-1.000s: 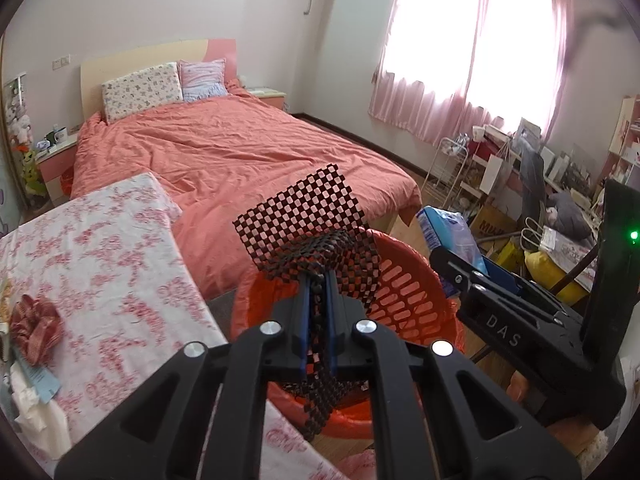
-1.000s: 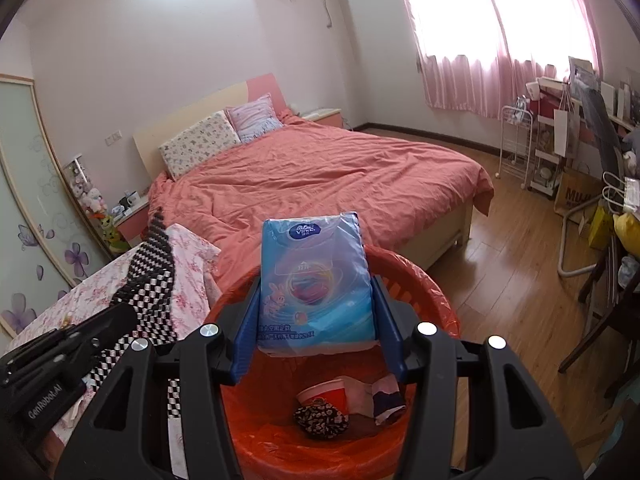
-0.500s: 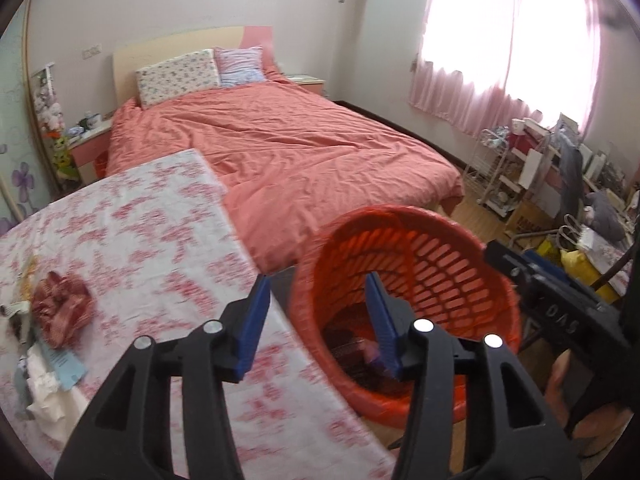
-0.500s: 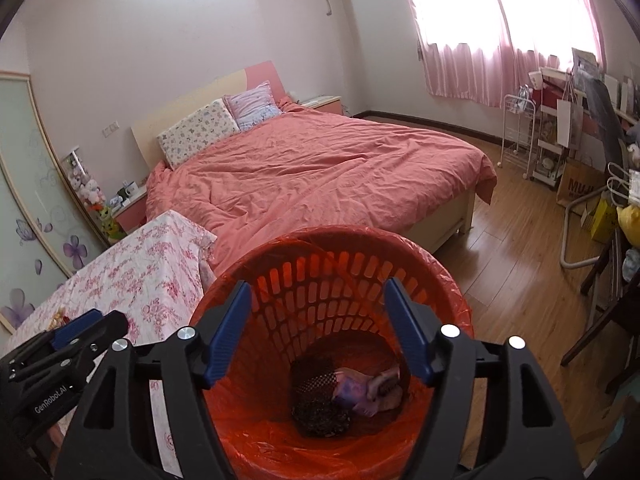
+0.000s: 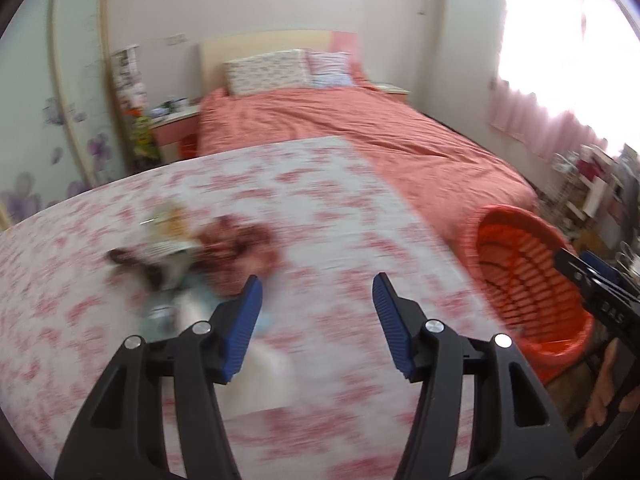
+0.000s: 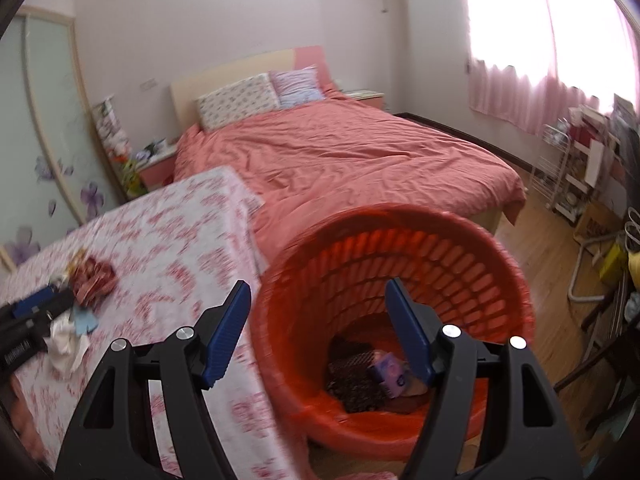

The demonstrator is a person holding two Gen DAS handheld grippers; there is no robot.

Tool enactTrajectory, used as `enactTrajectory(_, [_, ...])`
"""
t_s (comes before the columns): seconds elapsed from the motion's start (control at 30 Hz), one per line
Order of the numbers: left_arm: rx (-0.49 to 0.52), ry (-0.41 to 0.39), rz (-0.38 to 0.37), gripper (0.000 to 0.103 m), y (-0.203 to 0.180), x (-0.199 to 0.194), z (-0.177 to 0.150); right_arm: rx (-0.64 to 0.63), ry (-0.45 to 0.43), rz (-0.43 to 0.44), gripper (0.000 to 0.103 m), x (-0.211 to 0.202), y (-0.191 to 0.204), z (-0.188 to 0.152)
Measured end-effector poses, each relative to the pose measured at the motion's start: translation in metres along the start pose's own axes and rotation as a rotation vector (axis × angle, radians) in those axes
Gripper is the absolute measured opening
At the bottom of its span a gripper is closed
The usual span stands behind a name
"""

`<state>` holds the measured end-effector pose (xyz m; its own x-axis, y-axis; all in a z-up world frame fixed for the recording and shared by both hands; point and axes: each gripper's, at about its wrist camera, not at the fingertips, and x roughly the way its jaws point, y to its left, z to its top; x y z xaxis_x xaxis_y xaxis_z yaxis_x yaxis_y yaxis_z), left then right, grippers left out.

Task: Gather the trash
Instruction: 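Reach the left tool to the grey-green sock while the right tool reaches the blue tube, then grasp the grey-green sock with the left tool while the right tool grasps the blue tube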

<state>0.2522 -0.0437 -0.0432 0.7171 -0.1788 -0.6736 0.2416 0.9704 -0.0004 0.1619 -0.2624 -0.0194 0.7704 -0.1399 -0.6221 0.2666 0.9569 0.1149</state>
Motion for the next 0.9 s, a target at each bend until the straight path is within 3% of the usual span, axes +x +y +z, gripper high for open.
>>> enactTrajectory(0.13, [-0.085, 0.028, 0.104, 0.057, 0.058, 0.001, -0.010, -0.069, 0.024, 0.025, 0.069, 0.004, 0.030, -0.010])
enactTrajectory(0.3, [-0.195, 0.092, 0.124, 0.055, 0.107, 0.015, -0.020, -0.128, 0.038, 0.042, 0.069, 0.007, 0.060, -0.017])
enactTrajectory(0.47, [-0.232, 0.157, 0.091, 0.045, 0.121, 0.035, -0.027, -0.161, 0.051, 0.071, 0.069, 0.007, 0.082, -0.024])
enactTrajectory(0.63, [-0.233, 0.179, 0.097, 0.019, 0.123, 0.046, -0.037, -0.190, 0.068, 0.102, 0.069, 0.009, 0.100, -0.030])
enactTrajectory(0.77, [-0.251, 0.172, 0.107, 0.014, 0.134, 0.037, -0.042, -0.218, 0.078, 0.134, 0.069, 0.011, 0.119, -0.034])
enactTrajectory(0.9, [-0.256, 0.153, 0.164, 0.012, 0.155, 0.021, -0.052, -0.242, 0.097, 0.177, 0.069, 0.018, 0.140, -0.037])
